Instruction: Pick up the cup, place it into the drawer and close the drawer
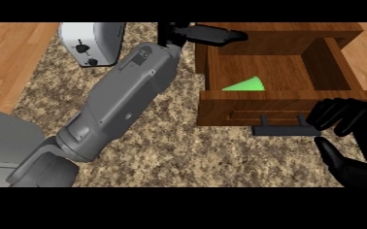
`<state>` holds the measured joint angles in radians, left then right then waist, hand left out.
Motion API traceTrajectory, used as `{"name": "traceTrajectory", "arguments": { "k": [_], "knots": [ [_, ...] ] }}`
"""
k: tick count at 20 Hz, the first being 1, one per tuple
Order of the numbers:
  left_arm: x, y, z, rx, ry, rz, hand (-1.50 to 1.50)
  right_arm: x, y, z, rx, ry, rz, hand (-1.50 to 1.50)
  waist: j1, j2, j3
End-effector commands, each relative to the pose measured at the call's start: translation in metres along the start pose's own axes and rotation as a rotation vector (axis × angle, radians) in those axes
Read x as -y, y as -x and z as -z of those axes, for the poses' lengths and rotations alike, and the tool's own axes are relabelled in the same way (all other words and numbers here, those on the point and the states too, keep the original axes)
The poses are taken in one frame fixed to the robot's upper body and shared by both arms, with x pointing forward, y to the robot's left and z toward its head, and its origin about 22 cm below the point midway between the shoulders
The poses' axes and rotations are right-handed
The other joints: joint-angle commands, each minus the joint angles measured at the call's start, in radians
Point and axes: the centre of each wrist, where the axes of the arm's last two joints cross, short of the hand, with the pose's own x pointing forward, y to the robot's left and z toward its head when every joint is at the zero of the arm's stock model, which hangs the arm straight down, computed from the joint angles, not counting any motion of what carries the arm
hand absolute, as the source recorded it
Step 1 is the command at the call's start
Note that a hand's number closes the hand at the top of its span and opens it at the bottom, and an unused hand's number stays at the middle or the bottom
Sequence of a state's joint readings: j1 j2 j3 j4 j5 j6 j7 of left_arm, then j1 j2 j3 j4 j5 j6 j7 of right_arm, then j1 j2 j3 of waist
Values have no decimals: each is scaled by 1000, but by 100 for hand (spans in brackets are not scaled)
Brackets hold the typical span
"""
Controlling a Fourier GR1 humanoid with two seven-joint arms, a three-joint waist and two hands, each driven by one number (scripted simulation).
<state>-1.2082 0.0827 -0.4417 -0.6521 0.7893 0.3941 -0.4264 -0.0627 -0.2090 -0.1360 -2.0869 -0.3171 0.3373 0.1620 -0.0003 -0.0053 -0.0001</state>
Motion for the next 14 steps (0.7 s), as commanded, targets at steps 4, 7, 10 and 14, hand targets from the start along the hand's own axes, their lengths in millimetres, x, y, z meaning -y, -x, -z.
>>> {"name": "traceTrajectory", "arguments": {
  "k": [4,7,10,14],
  "knots": [
    [-53,4,-29,-15,-99,-38,-150,-13,-9,11,-54,-81,-155,150,28,-4,-1],
    [-93,-12,-45,-20,-114,-34,-150,-3,5,-9,-96,-107,-234,150,44,-9,0],
    [-127,5,-80,-45,-145,-51,-150,-1,-1,-10,-150,-120,-269,150,23,-2,0],
    [-148,-13,-108,-49,-164,-46,-150,-20,22,-1,-173,-103,-302,150,23,0,0]
  ]
}}
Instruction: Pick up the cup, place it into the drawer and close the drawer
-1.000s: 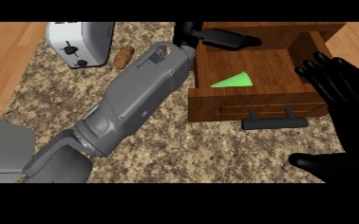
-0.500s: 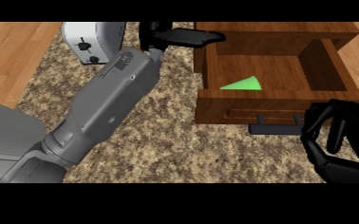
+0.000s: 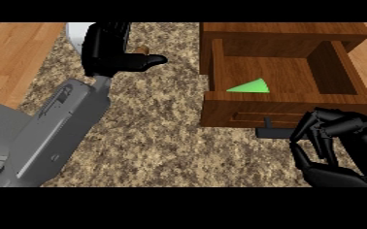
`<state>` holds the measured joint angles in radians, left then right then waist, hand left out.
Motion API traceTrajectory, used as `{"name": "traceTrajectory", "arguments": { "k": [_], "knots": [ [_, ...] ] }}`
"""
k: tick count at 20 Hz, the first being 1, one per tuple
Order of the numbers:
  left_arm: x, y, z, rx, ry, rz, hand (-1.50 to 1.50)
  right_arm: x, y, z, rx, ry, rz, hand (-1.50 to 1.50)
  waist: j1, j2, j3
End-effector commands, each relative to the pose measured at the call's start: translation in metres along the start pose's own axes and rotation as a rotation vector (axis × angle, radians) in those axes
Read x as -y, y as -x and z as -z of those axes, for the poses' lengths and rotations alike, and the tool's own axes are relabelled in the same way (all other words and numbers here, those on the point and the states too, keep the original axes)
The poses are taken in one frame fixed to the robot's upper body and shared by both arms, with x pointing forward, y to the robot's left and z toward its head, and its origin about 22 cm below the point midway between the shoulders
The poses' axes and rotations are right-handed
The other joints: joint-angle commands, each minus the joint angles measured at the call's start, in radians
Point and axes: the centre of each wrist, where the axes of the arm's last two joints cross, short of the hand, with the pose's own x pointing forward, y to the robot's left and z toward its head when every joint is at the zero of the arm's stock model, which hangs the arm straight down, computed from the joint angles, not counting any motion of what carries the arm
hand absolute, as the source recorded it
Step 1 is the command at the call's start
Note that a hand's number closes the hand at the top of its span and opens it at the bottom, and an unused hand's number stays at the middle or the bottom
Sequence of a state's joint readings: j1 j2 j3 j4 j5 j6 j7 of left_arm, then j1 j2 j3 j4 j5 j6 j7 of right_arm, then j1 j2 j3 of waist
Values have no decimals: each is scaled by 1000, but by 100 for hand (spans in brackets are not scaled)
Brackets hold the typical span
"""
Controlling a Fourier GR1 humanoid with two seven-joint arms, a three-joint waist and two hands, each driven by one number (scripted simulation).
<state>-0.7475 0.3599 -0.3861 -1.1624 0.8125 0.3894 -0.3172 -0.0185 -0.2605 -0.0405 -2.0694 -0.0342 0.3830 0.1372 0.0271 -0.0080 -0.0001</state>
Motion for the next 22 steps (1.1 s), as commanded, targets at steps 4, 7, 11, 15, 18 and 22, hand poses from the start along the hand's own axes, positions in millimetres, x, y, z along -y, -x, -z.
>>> {"name": "traceTrajectory", "arguments": {
  "k": [4,7,11,15,18,22],
  "knots": [
    [-48,9,-66,-15,-19,-29,-150,-15,28,19,-60,-59,-169,150,5,7,0],
    [-65,2,-70,-19,-19,-21,-150,-5,25,12,-44,-158,-390,150,11,7,0],
    [-92,-7,-90,-19,-15,-13,-150,-28,45,28,-71,-198,-520,150,4,8,0],
    [-99,-11,-114,-13,-44,-24,-150,-54,80,39,-95,-226,-588,150,-3,8,0],
    [-143,-27,-112,-10,-42,-8,-150,-51,96,54,-116,-222,-568,-150,-14,10,0],
    [-136,-17,-127,-17,-40,-9,-150,-73,121,78,-153,-248,-616,-150,-13,10,0]
  ]
}}
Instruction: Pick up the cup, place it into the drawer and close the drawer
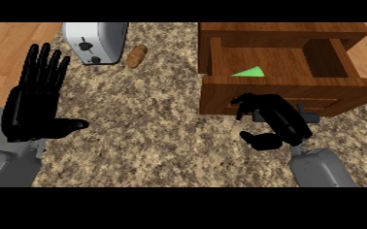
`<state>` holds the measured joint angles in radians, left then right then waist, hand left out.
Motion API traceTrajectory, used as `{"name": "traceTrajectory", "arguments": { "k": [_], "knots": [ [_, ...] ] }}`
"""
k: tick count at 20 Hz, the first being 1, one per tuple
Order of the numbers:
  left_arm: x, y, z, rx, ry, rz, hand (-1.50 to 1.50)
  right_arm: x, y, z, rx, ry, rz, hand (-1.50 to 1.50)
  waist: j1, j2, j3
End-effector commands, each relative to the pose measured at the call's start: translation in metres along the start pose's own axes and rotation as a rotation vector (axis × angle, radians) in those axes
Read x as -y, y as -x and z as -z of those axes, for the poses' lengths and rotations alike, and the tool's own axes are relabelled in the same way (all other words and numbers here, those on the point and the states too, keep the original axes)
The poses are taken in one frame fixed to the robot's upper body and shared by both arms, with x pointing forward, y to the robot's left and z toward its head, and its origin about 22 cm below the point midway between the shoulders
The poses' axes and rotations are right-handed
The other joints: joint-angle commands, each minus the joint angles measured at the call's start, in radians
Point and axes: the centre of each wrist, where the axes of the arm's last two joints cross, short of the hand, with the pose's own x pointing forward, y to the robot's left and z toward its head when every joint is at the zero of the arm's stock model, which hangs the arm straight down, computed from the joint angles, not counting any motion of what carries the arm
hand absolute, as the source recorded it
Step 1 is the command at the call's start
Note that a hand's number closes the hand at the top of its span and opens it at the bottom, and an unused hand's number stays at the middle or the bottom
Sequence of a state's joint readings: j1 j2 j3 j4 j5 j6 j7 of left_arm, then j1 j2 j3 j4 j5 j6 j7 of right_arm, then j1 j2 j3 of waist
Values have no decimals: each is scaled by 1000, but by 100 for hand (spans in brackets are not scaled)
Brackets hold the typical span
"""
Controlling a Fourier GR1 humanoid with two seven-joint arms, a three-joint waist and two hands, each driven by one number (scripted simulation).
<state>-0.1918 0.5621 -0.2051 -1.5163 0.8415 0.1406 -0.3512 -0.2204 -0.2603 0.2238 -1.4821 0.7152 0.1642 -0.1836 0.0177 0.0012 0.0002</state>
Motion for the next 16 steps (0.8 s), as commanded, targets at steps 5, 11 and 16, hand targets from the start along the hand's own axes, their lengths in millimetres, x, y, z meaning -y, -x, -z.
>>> {"name": "traceTrajectory", "arguments": {
  "k": [5,11,16],
  "knots": [
    [-38,4,1,27,-10,-1,-150,-24,22,50,-60,-94,-88,-150,-8,2,0],
    [-53,1,-23,13,-24,1,-150,-25,56,67,-68,-85,-39,-150,-4,2,0],
    [-62,3,-30,25,17,-31,-150,-20,72,87,-80,-90,28,-150,6,6,0]
  ]
}}
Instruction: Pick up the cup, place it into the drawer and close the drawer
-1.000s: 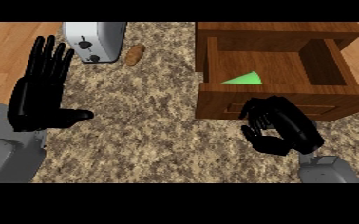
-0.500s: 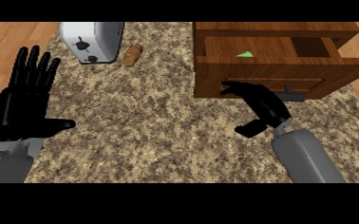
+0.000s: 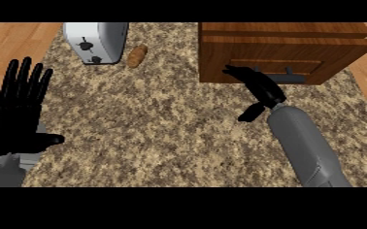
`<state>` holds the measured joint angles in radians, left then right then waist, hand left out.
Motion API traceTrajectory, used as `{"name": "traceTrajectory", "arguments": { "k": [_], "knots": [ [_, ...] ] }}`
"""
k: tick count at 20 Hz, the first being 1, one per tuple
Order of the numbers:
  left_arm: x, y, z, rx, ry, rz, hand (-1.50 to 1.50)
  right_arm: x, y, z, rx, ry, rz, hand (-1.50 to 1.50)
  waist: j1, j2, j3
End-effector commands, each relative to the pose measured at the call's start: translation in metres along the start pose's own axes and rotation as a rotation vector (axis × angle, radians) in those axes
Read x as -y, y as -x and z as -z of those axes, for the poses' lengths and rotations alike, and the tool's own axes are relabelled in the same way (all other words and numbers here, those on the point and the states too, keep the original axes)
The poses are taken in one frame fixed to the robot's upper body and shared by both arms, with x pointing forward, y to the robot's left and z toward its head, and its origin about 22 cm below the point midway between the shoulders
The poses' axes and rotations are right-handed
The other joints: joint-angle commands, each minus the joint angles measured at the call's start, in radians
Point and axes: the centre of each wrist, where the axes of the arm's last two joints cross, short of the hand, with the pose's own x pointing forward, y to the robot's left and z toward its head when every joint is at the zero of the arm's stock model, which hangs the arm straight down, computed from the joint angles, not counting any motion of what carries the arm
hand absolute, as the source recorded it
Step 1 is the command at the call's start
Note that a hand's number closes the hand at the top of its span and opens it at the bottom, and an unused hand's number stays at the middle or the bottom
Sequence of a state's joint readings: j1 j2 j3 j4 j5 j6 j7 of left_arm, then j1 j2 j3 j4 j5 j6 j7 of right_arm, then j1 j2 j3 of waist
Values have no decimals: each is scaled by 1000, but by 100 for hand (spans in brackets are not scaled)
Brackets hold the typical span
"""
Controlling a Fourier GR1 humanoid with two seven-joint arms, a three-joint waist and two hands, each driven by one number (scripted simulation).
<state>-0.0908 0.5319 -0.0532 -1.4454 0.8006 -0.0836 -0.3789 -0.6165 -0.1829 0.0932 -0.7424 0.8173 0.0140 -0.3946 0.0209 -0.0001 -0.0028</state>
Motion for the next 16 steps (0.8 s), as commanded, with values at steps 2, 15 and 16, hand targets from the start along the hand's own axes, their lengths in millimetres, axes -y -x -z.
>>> {"name": "traceTrajectory", "arguments": {
  "k": [2,15,16],
  "knots": [
    [-11,-15,0,-5,27,-13,-150,22,24,12,-20,-45,67,-150,15,11,4],
    [3,9,-6,-5,44,-25,-150,90,53,6,-77,-3,58,-150,65,33,6],
    [4,10,-6,-24,69,-24,-150,100,42,17,-72,-16,55,-150,69,33,6]
  ]
}}
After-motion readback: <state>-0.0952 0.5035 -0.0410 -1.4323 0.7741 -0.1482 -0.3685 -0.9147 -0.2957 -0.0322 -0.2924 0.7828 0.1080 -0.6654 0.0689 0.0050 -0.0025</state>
